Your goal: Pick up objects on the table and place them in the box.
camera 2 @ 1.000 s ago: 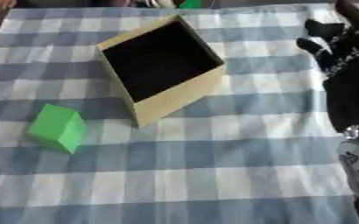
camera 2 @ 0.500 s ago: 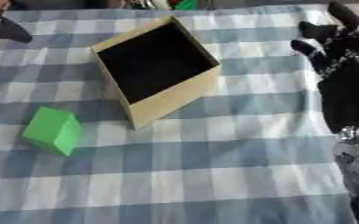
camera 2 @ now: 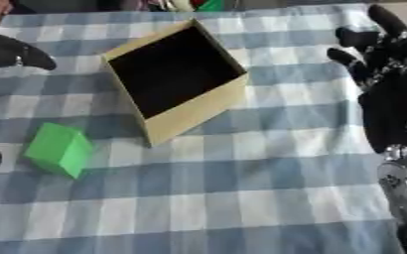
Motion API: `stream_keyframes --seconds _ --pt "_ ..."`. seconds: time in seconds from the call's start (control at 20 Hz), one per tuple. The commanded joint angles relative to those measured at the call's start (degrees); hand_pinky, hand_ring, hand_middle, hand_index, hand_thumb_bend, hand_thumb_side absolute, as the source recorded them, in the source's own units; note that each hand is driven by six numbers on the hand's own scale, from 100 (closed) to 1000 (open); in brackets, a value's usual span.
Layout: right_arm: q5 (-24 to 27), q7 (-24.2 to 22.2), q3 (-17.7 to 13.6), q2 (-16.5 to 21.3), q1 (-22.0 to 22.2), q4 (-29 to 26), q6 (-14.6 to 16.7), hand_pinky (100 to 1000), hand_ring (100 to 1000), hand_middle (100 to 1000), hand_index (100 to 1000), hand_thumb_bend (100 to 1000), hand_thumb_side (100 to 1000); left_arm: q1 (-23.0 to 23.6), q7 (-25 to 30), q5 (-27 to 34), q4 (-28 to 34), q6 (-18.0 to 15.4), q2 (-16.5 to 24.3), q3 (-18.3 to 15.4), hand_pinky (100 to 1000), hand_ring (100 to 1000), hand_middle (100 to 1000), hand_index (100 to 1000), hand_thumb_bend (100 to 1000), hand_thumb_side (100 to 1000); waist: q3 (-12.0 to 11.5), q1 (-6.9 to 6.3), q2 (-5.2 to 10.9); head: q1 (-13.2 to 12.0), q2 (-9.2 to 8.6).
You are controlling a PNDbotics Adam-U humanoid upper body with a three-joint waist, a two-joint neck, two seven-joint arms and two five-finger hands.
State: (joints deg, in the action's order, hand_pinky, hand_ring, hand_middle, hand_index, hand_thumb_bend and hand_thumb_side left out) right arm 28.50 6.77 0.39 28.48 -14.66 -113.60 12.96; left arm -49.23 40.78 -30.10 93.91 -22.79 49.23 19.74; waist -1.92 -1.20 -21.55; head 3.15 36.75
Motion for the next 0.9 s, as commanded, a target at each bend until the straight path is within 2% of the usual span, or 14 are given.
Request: stream_keyframes --seconds 0.05,0.25,0.45,0.5,0.65,0.9 --pt "0.23 0.0 -0.18 0.54 -0.62 -0.99 -0.31 813 869 601 903 100 966 -1.55 11.18 -1.87 -0.49 -12.31 0.18 0.3 819 929 906 997 846 599 0.03 -0.73 1.1 -0.06 0.03" --pt "0.15 -0.15 -0.08 0.47 -0.68 -0.99 -0.35 813 869 601 903 100 967 -2.67 11.18 -2.89 -0.72 -13.33 -1.31 0.99 819 929 906 996 840 581 0.04 -0.6 0.99 0.35 -0.18" --pt "0.08 -0.22 -0.01 0.39 -0.69 -0.99 -0.45 814 869 601 903 100 967 -2.93 11.18 -3.6 -1.23 -14.85 -1.66 2.29 821 927 908 996 846 511 0.08 -0.61 0.88 0.9 -0.28" --pt "0.06 -0.23 0.01 0.39 -0.69 -0.99 -0.48 814 869 600 903 100 967 -2.79 11.18 -3.62 -1.47 -15.34 -1.49 2.67 823 925 911 997 872 485 0.08 -0.66 0.86 1.0 -0.28" --pt "0.02 -0.24 0.09 0.35 -0.67 -0.99 -0.65 815 870 600 903 100 966 -2.45 11.18 -3.66 -2.27 -16.57 -0.97 3.46 830 924 912 998 893 488 0.07 -0.8 0.86 1.3 -0.22" --pt "-0.01 -0.35 0.22 0.22 -0.77 -0.99 -0.89 815 870 599 903 100 966 -2.62 11.18 -2.51 -3.26 -17.2 -1.5 4.95 840 915 896 998 969 551 0.15 -0.79 0.8 1.4 0.0"
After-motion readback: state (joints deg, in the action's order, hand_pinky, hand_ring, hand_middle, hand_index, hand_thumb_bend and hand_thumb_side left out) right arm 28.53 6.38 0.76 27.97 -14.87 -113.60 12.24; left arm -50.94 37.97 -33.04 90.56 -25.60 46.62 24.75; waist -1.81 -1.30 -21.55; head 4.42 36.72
